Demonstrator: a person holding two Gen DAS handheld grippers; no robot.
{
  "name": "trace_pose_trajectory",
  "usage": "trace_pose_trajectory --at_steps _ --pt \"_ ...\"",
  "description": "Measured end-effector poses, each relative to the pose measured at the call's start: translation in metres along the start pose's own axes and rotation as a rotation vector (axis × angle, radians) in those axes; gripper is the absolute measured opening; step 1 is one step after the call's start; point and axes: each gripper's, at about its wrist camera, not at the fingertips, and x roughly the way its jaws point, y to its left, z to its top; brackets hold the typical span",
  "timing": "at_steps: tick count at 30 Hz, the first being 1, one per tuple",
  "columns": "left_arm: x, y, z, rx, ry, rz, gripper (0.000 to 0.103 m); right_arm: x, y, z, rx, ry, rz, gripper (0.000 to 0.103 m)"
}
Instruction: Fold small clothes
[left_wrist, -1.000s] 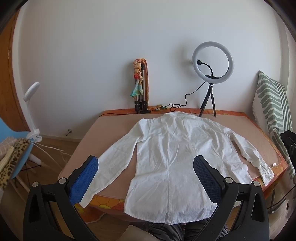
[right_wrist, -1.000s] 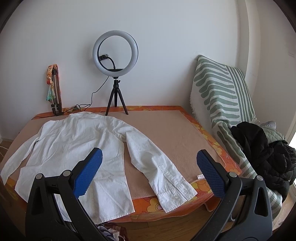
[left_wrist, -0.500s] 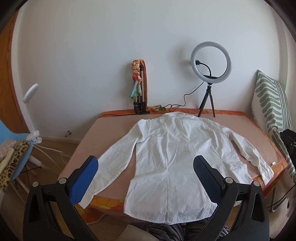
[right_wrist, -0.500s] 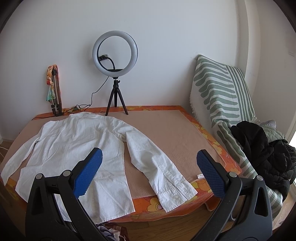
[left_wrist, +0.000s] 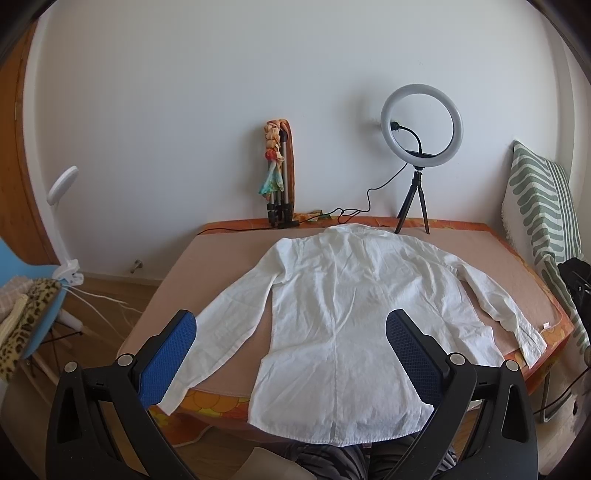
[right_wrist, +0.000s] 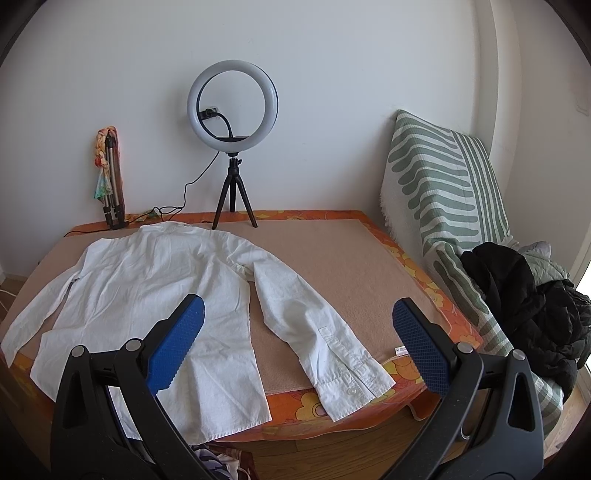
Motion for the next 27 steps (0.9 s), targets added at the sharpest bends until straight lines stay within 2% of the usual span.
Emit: trace_pose_trajectory --at_steps 13,21,27 --pt "-0.001 0.004 0.000 0.003 0.001 0.003 0.102 -0.002 0.001 0.001 -0.001 -0.001 0.001 0.103" --pt "-0.002 0.014 -0.002 -0.001 -0.001 0.004 0.102 -0.004 0.018 0.007 -0.011 -0.019 0.017 0.103" --pt "0.003 0.028 -0.014 0.000 0.030 0.030 0.102 -0.002 0.039 0.011 -0.037 -0.035 0.068 0.103"
